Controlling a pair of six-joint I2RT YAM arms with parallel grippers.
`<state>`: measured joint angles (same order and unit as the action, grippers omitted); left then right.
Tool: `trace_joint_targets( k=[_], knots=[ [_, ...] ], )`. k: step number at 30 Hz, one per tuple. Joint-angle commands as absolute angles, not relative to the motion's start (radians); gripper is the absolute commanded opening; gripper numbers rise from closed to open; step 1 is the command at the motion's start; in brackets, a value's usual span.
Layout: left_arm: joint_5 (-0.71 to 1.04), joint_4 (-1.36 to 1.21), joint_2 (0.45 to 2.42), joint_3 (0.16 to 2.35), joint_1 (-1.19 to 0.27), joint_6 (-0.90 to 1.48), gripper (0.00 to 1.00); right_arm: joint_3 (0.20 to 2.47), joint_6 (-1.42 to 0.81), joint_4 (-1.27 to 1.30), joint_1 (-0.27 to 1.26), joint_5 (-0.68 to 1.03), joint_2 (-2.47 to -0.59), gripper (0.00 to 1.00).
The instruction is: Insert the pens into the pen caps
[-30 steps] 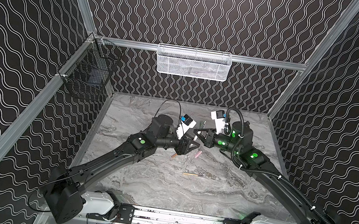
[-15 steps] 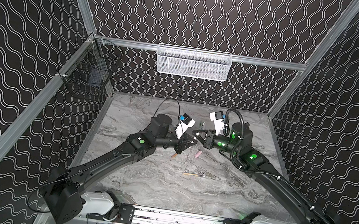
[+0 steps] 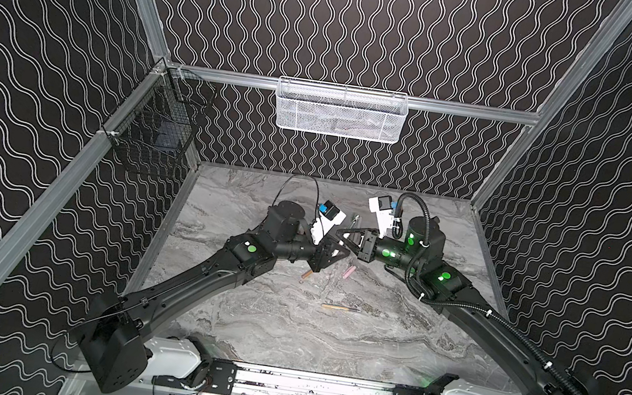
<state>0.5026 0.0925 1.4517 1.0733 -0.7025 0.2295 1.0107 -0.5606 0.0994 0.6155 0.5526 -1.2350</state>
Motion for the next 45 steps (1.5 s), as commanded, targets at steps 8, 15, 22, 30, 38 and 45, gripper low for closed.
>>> trace_joint_targets(
  k=[8,15,22,30,38,45],
  knots=[
    [0.480,0.041,1.427,1.056,-0.700,0.226,0.01,1.017,-0.573,0.136,0.615,0.565,-1.232,0.00],
    [0.410,-0.008,1.390,1.016,-0.700,0.229,0.00,1.079,-0.594,0.072,0.615,0.582,-1.221,0.35],
    [0.247,-0.091,1.303,0.946,-0.688,0.236,0.00,1.141,-0.625,-0.141,0.615,0.268,-1.111,0.41],
    [0.121,-0.277,1.310,1.000,-0.687,0.214,0.00,1.087,-0.679,-0.378,0.528,-0.135,-1.207,0.34],
    [0.248,-0.303,1.364,0.957,-0.685,0.262,0.00,1.146,-0.635,-0.451,0.522,-0.027,-1.575,0.41],
    [0.211,-0.244,1.313,0.966,-0.717,0.222,0.00,1.170,-0.689,-0.422,0.524,0.011,-1.734,0.42]
  ],
)
